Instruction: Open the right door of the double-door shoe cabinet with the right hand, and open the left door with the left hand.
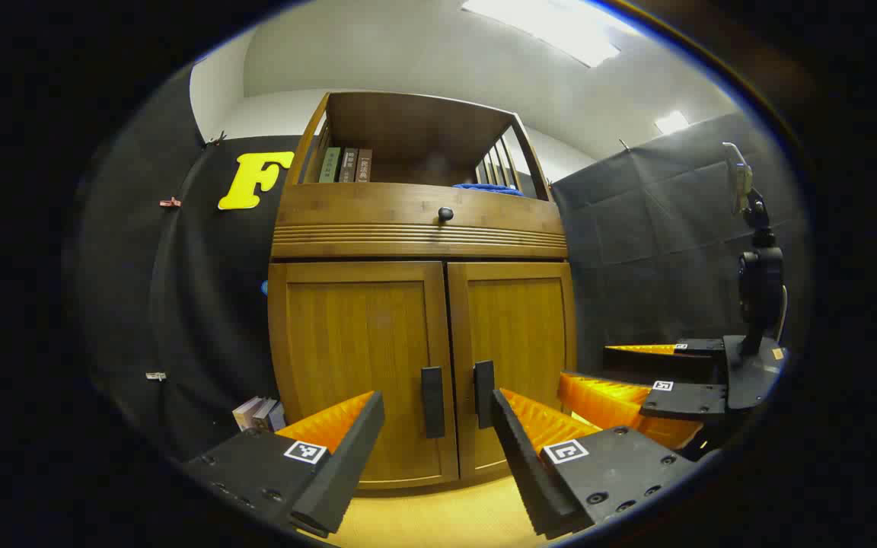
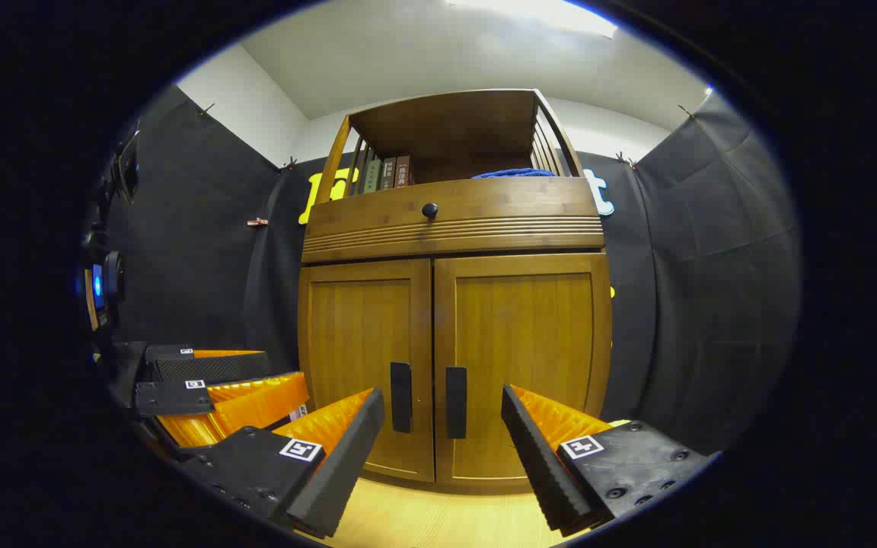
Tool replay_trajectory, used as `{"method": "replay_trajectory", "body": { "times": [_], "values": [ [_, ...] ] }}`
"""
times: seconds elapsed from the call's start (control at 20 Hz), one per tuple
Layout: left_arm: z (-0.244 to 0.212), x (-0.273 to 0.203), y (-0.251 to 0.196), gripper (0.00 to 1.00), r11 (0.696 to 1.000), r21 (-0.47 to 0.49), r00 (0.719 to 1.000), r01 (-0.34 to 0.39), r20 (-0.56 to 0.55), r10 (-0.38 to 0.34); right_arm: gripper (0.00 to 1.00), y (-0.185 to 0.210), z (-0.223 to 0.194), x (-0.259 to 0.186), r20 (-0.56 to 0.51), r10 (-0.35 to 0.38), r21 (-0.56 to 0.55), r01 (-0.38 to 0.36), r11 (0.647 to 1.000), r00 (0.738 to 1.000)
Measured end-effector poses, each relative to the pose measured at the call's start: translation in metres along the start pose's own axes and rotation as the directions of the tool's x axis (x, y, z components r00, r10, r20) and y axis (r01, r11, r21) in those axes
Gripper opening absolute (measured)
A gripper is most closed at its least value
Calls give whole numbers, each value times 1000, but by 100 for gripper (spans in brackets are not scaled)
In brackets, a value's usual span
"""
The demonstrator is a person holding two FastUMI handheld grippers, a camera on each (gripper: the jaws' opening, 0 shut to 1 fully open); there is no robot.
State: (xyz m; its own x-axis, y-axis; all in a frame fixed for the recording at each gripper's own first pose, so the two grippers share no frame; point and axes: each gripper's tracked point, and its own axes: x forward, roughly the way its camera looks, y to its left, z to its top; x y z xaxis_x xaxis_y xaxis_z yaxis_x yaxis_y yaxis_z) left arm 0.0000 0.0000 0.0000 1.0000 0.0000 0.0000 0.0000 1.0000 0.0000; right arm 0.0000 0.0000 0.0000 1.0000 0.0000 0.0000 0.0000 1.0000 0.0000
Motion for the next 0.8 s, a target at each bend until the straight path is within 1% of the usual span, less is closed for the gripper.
{"method": "replay_trajectory", "body": {
  "times": [0.05,0.15,0.2,0.3,0.35,0.5,0.6,0.65,0.7,0.75,0.8],
  "values": [
    [-1,0,0,88,1000,-3,1000,1,0,-1,97,0,0,-1,-1,1,-1,-1,1000,1000],
    [-3,-1,1,88,1000,-5,1000,-1,-2,1,97,3,-1,-2,-5,6,-4,-6,1000,1000],
    [-2,-2,2,84,1000,-6,1000,-3,0,3,98,4,-2,-3,-7,9,-6,-9,1000,1000],
    [-1,-4,2,84,1000,-12,1000,-8,3,8,98,8,-4,-3,-15,16,-10,-16,1000,1000],
    [-1,-5,2,88,1000,-18,1000,-9,5,9,98,10,-6,-4,-21,19,-14,-20,1000,1000],
    [1,-8,1,88,1000,-28,1000,-11,9,11,98,12,-6,-6,-32,25,-23,-26,999,999],
    [0,-7,3,88,999,-25,1000,-21,8,21,99,12,-6,-5,-30,27,-23,-27,999,999],
    [0,-8,3,88,999,-26,1000,-22,7,22,98,12,-6,-6,-31,27,-21,-28,999,999],
    [0,-8,2,88,999,-27,1000,-21,6,21,99,11,-6,-6,-34,27,-20,-28,999,999],
    [-1,-7,1,88,999,-28,1000,-22,4,22,97,10,-5,-7,-37,27,-18,-28,999,999],
    [-1,-7,2,84,999,-27,1000,-25,2,25,98,8,-5,-8,-39,27,-17,-28,999,999]
  ]
}}
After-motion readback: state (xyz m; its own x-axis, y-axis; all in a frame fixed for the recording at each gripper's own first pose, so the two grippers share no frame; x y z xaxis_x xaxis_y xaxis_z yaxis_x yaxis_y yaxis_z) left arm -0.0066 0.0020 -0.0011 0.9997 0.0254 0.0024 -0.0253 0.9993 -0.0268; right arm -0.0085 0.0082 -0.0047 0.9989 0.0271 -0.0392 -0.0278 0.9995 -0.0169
